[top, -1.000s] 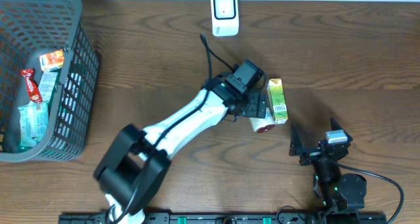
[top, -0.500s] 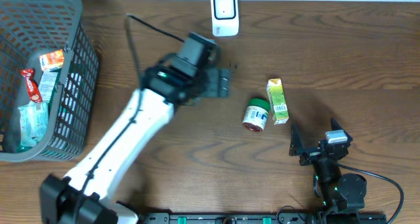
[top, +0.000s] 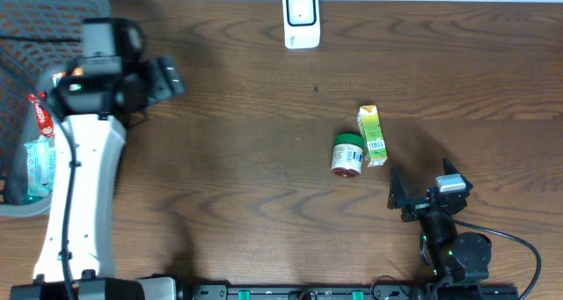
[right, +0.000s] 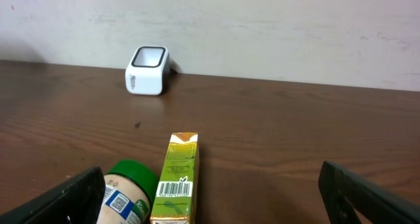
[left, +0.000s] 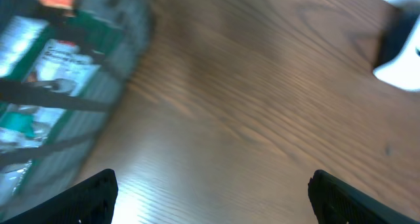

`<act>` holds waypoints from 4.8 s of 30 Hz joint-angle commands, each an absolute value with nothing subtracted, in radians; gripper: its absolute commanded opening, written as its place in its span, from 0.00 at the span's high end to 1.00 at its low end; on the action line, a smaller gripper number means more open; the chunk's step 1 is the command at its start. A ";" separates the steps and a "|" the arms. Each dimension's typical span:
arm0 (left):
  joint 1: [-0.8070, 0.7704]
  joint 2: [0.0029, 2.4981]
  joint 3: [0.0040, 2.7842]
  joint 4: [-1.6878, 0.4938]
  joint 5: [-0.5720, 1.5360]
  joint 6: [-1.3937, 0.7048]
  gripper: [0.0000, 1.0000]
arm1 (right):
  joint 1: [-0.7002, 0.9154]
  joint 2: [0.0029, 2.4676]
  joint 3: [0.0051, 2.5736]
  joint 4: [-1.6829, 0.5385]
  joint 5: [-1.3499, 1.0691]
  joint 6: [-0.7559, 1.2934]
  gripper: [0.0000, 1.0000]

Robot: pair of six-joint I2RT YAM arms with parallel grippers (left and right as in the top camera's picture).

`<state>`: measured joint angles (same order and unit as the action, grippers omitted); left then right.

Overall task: Scan the item barcode
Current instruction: 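Move the left gripper back over the basket, then grasp the pale green snack pack in the basket with the left gripper, then carry the pale green wipes pack out and set it on the table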

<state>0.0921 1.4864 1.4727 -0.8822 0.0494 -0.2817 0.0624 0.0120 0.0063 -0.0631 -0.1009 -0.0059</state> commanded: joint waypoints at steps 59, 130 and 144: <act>0.677 2.067 1.510 -0.853 -0.178 -0.068 0.32 | 0.067 0.008 0.006 -0.067 -0.102 0.010 0.01; -0.400 1.504 1.079 -0.685 -0.039 -0.424 0.56 | 0.067 0.008 0.006 -0.067 -0.102 0.010 0.01; -0.328 1.504 1.042 -0.746 -0.098 -0.424 0.24 | 0.067 0.008 0.006 -0.067 -0.102 0.010 0.01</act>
